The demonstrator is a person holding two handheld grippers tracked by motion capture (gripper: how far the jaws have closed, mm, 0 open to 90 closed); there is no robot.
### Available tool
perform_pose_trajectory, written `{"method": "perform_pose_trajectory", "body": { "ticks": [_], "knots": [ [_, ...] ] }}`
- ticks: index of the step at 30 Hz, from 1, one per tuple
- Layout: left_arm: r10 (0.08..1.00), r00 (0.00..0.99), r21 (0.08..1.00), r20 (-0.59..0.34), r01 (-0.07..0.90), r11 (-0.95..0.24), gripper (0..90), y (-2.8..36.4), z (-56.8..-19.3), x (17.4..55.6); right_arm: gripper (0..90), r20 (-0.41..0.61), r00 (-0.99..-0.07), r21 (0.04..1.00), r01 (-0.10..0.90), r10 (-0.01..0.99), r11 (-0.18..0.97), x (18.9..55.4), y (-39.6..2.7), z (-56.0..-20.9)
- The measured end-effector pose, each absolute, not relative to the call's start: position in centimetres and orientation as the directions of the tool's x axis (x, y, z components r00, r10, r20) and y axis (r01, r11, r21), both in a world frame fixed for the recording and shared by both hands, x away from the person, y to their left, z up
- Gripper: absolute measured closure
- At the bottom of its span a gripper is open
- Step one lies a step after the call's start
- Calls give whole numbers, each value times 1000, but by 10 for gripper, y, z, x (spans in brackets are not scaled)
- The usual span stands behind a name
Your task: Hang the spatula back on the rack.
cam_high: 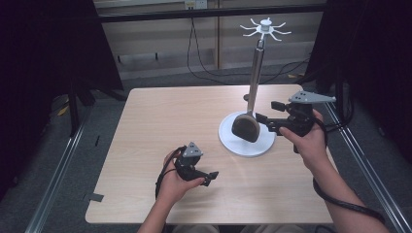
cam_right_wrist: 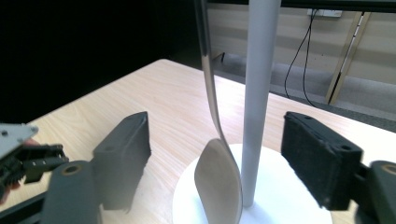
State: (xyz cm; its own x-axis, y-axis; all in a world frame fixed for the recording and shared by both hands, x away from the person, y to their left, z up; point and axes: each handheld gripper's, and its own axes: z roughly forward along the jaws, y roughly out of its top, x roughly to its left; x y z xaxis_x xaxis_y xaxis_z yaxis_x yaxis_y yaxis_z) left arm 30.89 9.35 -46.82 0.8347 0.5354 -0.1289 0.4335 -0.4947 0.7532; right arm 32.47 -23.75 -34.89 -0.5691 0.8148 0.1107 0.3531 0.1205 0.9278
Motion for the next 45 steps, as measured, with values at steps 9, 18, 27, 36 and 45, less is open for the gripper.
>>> {"method": "perform_pose_trajectory", "body": {
  "ticks": [9, 18, 27, 36, 45],
  "knots": [
    [541, 831, 755, -129, 436, -489, 76, 94, -468, 309, 135, 98, -573, 916, 371, 813, 151, 319, -235, -360],
    [536, 834, 751, -129, 435, -496, 69, 94, -468, 309, 87, 88, -579, 904, 388, 811, 179, 310, -234, -374],
    [530, 838, 747, -129, 433, -504, 61, 93, -470, 310, 56, 88, -601, 896, 396, 795, 200, 300, -228, -390],
    [525, 840, 757, -138, 431, -492, 46, 94, -471, 310, 54, 90, -615, 890, 403, 783, 215, 295, -225, -402],
    [512, 848, 756, -139, 424, -498, 36, 94, -471, 310, 49, 128, -603, 881, 433, 787, 188, 287, -227, -421]
  ]
}}
